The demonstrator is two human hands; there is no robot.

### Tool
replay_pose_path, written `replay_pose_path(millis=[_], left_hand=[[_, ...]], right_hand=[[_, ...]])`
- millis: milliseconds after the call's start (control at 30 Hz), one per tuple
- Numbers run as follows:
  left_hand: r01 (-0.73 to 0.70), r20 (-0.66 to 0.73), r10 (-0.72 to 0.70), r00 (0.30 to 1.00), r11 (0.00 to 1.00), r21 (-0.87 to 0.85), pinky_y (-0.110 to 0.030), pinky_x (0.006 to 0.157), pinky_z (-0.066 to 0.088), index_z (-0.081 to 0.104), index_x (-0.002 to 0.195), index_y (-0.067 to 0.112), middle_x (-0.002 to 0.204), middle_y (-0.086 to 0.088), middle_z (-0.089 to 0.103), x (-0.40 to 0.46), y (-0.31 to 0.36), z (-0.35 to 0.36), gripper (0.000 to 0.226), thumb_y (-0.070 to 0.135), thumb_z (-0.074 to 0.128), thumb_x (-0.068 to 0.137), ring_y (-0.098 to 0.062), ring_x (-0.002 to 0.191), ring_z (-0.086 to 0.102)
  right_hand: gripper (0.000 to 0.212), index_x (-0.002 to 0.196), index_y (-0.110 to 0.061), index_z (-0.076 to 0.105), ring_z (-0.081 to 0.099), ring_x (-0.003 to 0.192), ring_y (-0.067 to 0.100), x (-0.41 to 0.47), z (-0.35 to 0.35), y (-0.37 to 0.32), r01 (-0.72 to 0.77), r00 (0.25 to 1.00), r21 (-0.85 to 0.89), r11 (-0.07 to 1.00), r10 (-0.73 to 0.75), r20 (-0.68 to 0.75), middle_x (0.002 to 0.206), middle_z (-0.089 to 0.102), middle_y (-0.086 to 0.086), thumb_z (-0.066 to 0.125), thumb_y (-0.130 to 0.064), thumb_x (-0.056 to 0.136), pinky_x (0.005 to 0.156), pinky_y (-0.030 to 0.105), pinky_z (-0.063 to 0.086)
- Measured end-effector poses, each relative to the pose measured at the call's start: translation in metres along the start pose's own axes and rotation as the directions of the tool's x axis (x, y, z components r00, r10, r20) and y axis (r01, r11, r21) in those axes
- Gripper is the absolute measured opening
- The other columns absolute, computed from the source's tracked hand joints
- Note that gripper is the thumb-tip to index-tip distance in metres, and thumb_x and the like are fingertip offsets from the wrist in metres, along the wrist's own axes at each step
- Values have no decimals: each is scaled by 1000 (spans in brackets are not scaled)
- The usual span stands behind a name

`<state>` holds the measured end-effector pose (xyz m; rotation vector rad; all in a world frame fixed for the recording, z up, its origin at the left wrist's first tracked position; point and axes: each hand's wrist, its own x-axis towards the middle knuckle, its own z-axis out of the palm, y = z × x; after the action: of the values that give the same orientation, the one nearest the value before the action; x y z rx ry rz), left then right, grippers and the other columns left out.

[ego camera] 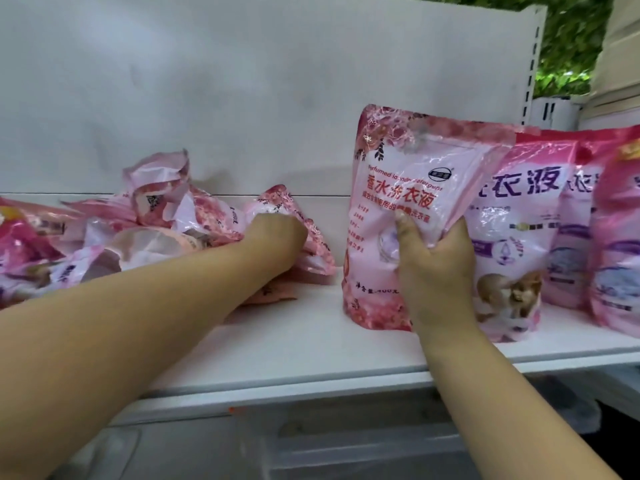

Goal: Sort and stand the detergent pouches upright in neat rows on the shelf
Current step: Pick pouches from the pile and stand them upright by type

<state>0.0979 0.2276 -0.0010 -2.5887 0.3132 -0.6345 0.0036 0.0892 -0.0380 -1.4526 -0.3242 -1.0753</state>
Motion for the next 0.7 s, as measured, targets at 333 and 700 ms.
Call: replay_pose_path(millis=[333, 700], left_hand=[[199, -158, -491, 856, 597, -777, -33, 71, 43, 64, 95, 3, 89, -14, 60, 8, -103, -65, 30, 31, 63, 85, -30, 86, 58], [39, -206, -741, 639, 299, -953, -35, 72, 55, 62, 85, 12, 88, -8, 65, -32, -182, -114, 19, 24, 73, 77, -22, 78, 65]], right_hand=[[22, 113, -24, 53, 54, 87, -9, 3, 0, 1, -11, 999, -16, 1000, 10, -49, 95, 57, -22, 53, -19, 91, 74, 3, 39], [16, 86, -30, 54, 55, 81, -2, 28, 38, -19, -134, 990, 131, 982, 127, 62, 87, 60, -16, 55, -15, 91, 71, 21, 43]])
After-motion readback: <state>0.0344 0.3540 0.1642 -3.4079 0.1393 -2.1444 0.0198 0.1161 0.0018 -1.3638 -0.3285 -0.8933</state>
